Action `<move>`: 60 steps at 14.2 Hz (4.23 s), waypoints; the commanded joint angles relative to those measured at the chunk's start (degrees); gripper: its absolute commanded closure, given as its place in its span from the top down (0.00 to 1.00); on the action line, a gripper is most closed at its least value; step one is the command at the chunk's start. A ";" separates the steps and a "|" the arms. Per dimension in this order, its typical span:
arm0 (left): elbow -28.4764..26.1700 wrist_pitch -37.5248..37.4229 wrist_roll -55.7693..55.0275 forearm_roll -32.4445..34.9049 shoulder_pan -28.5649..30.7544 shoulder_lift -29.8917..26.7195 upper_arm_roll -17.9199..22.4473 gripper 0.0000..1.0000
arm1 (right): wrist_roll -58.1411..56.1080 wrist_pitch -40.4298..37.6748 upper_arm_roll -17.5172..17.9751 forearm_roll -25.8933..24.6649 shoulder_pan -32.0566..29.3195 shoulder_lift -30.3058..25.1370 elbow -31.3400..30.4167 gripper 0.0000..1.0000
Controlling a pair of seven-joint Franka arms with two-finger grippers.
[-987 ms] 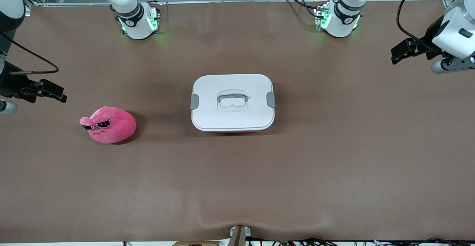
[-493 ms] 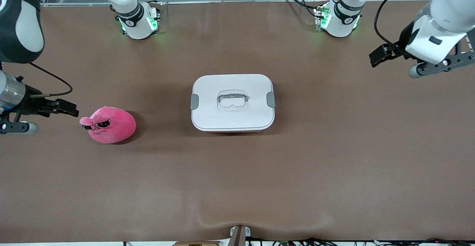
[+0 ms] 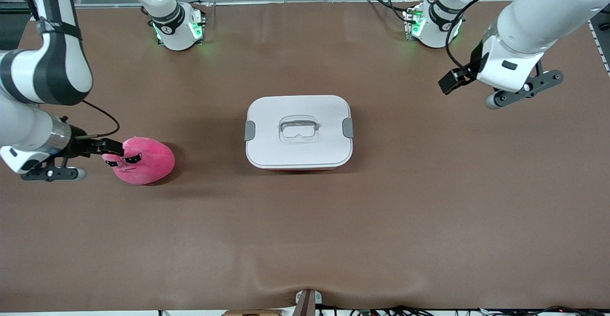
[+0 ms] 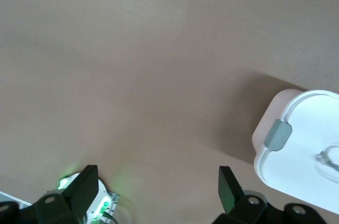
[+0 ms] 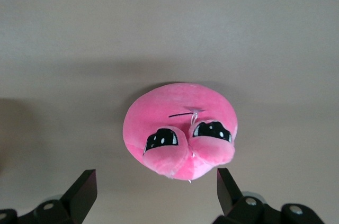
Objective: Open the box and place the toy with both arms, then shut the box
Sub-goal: 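Grasp the pink plush with the right gripper while the left gripper approaches, then lower the left gripper onto the lid handle and grasp it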
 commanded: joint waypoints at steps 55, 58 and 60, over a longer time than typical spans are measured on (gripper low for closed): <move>4.50 32.45 -113.46 23.62 -34.03 30.26 -5.34 1.00 | -7.49 2.96 0.29 -1.84 2.12 -5.41 -3.41 0.00; 4.50 34.47 -114.16 25.64 -34.12 30.87 -4.90 0.95 | -7.15 1.47 0.29 -1.93 2.12 -6.21 -3.24 0.00; 4.50 35.35 -114.16 25.64 -34.03 31.05 -4.72 0.90 | -7.06 1.55 0.29 -1.93 2.21 -6.12 -2.45 0.00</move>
